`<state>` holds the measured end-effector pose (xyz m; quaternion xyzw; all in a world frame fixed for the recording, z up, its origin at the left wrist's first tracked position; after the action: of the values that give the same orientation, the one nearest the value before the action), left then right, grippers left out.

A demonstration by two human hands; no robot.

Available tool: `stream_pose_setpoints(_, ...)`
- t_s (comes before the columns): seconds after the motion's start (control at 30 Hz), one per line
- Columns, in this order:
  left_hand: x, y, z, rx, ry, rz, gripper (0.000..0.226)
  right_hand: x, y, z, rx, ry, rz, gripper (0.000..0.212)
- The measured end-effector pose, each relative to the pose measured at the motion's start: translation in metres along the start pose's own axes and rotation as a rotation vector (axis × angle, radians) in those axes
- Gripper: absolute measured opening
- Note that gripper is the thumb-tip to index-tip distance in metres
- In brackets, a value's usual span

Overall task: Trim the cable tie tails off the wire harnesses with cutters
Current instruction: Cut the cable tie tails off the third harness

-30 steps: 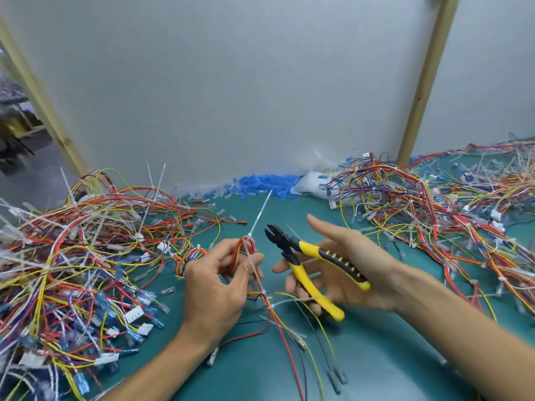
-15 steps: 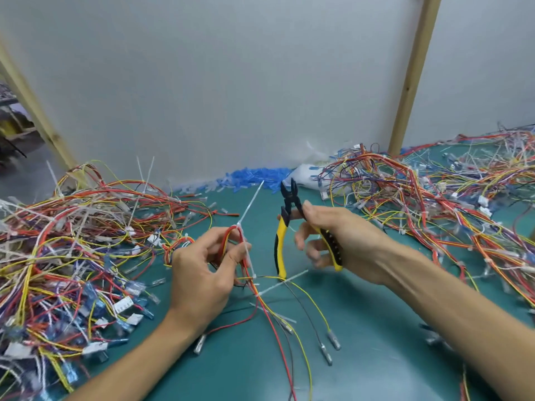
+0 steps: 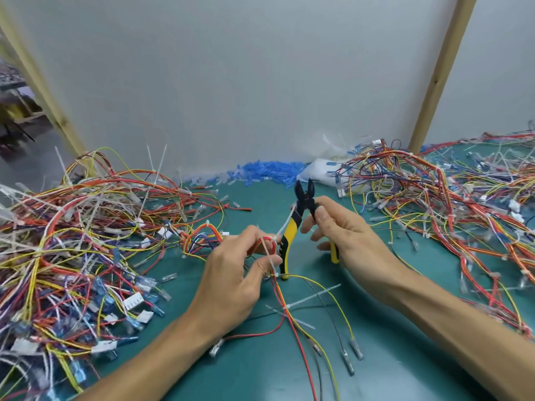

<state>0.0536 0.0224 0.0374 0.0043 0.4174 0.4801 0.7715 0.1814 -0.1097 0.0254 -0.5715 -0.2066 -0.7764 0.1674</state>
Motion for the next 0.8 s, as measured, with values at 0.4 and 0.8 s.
stream_pose_setpoints(0.4,-0.028,-0.001,-0.010,-0.039,-0.310,0.075,0.033,-0.007,-0.022,-0.019,0.186,-0.046,-0.228,0.055)
stream_pose_setpoints(0.8,0.000,0.030,0.000,-0.291,-0.062,-0.143,0.019,0.012,-0.029,-0.025,0.372,-0.485,0.782,0.033)
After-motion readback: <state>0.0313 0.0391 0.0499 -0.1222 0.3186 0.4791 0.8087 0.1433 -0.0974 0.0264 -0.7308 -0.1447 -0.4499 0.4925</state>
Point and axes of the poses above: each hand's wrist, its own z-axis towards the middle knuckle, its own y-axis out of the back of the hand, x = y × z, the point moved 9 cm from there along z, towards the middle knuckle, and after that the axes turned 13 degrees about -x, right-handed, at the moved point
